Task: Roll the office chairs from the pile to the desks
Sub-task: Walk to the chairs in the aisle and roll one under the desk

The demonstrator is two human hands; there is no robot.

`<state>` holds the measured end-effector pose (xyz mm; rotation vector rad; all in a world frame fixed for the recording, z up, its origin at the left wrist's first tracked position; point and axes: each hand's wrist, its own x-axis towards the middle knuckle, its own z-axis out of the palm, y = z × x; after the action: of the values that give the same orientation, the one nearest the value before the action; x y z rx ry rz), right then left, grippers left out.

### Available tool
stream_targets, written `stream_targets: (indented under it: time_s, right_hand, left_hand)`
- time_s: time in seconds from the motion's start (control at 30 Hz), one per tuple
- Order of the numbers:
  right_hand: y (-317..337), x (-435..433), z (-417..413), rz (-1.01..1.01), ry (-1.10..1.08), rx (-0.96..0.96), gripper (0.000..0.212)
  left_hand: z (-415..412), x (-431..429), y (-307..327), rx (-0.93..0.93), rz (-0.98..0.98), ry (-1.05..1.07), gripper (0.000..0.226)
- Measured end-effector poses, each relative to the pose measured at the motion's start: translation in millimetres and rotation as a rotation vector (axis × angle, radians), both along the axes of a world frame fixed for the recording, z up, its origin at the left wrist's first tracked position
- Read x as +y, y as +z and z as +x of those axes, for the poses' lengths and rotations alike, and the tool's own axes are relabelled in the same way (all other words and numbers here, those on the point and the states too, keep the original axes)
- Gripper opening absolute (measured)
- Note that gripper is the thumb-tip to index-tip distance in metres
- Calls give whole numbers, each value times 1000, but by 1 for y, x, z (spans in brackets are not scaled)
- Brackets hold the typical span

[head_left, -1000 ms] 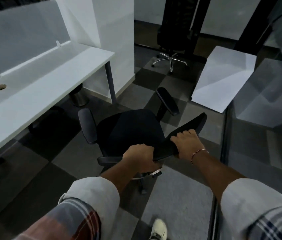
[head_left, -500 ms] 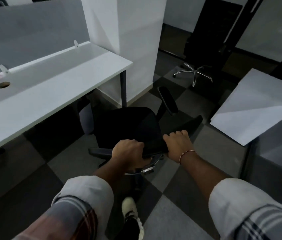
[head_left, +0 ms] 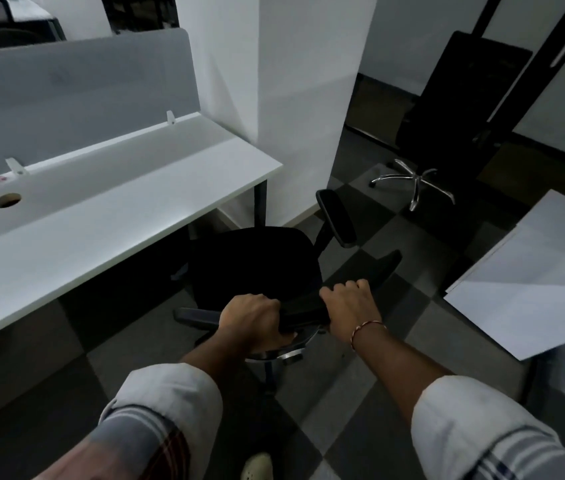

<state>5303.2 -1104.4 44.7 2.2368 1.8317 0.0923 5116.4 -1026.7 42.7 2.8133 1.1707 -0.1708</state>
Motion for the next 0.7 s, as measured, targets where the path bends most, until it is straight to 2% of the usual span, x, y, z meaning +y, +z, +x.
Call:
stream_targets:
  time_s: [0.3, 0.5, 0.7]
  right_hand:
    - [2, 11, 25, 26, 196, 73, 25]
    - [1, -14, 38, 45, 363, 135, 32]
    - [-1, -56, 41, 54, 508, 117, 33]
  left_hand:
    - [15, 2, -2, 25, -49, 101, 49]
    - [21, -28, -1, 111, -91, 197, 50]
    - [16, -79, 0, 159, -144, 252, 50]
